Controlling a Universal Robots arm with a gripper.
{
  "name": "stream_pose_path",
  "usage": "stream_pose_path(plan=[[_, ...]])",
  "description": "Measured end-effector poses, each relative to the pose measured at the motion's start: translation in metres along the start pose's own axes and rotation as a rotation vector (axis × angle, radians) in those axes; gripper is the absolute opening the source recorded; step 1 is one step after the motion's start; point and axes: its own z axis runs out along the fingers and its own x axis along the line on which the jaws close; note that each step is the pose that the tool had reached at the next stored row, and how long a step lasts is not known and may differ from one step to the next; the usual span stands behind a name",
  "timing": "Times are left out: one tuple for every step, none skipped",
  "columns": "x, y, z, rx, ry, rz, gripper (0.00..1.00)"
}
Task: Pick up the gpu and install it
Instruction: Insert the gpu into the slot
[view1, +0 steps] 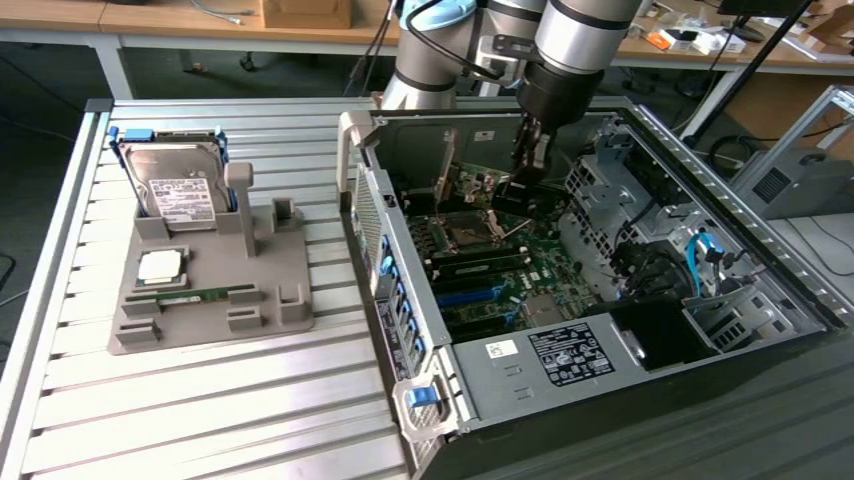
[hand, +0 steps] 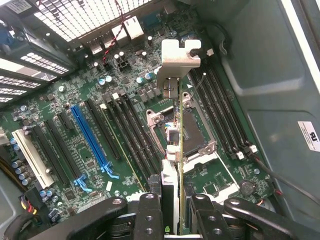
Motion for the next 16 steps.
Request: stream_pose_path(plan=[[0.0, 0.0, 0.0, -0.0001, 0.0, -0.001, 0.27], [0.0, 0.0, 0.0, -0.0001, 0.0, -0.003, 0.27], [0.0, 0.0, 0.0, -0.0002, 0.0, -0.004, 0.27], [0.0, 0.0, 0.0, -0.0002, 0.0, -0.006, 0.27], [0.0, 0.0, 0.0, -0.0002, 0.0, -0.008, 0.27], [0.0, 0.0, 0.0, -0.0003, -0.0001, -0.009, 0.27], [0.0, 0.0, 0.0, -0.0003, 0.0, -0.01, 0.27], [0.0, 0.0, 0.0, -0.0004, 0.0, -0.012, 0.27], [0.0, 0.0, 0.0, -0.0004, -0.0001, -0.013, 0.27], [0.0, 0.0, 0.0, -0.0005, -0.0001, -0.015, 0.27], [0.0, 0.0, 0.0, -0.0005, -0.0001, -0.017, 0.27], [0.0, 0.0, 0.0, -0.0006, -0.0001, -0.018, 0.27], [0.0, 0.0, 0.0, -0.0006, -0.0001, -0.019, 0.27], [0.0, 0.0, 0.0, -0.0007, -0.0001, -0.021, 0.27], [0.0, 0.0, 0.0, -0.0007, -0.0001, -0.022, 0.27], [0.0, 0.0, 0.0, -0.0007, -0.0002, -0.023, 0.27]])
